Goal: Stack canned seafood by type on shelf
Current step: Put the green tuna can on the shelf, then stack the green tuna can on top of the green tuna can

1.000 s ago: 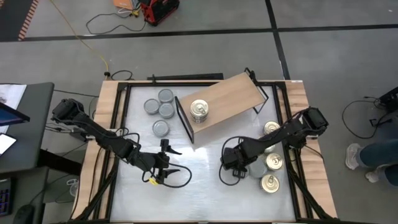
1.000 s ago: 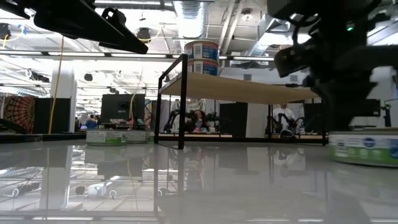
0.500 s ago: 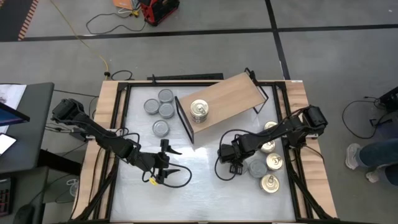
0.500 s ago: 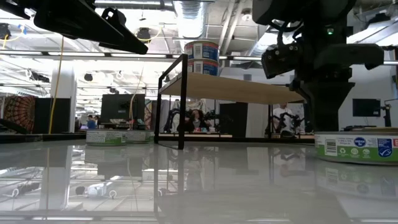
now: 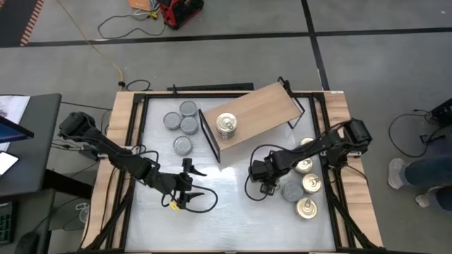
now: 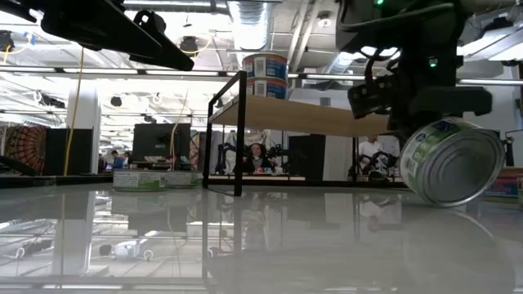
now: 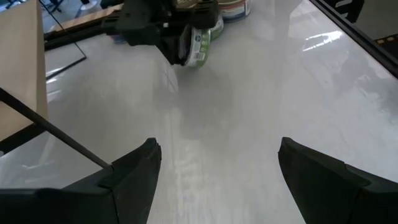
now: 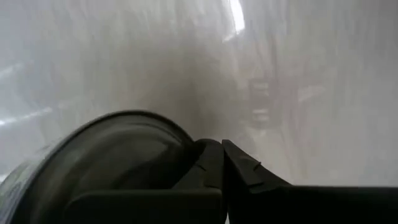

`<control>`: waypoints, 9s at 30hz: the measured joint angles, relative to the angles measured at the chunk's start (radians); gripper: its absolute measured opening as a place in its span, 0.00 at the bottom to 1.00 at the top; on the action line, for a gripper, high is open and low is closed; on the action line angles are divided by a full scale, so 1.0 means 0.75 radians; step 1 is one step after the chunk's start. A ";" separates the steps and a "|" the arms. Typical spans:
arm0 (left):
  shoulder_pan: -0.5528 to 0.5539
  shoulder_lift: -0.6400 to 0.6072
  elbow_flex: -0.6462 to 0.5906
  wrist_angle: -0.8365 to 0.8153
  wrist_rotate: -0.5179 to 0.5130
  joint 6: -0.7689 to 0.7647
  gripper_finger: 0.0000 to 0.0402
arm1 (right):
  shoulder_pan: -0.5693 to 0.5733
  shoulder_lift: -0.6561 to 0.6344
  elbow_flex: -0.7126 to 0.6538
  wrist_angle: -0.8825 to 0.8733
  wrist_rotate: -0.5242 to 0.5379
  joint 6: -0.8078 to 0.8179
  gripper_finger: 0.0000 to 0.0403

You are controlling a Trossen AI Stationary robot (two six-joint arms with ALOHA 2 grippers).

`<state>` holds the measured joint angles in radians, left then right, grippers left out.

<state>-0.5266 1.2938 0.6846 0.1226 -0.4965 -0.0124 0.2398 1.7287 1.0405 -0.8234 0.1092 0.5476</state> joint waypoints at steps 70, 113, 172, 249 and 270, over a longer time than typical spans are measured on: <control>0.000 0.000 0.000 -0.047 -0.052 -0.014 0.77 | 0.654 0.385 0.427 -0.402 0.531 0.353 0.19; 0.000 -0.001 0.000 -0.031 -0.002 -0.074 0.77 | 0.643 0.075 0.539 -0.268 0.349 0.212 0.26; -0.001 -0.060 -0.058 0.228 0.165 -0.105 0.77 | 0.346 0.116 0.369 -0.147 -0.035 -0.805 0.39; 0.022 0.141 -0.128 0.520 0.073 0.307 0.77 | -1.104 -0.620 0.504 -0.243 -0.192 -0.787 0.72; -0.050 -0.180 -0.046 -0.662 -0.218 -0.434 0.77 | 0.093 -0.726 -0.067 0.327 0.668 -0.248 0.72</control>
<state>-0.5643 1.1587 0.6502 -0.3738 -0.6596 -0.3380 0.3093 1.1844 0.9903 -0.5780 0.6101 0.3615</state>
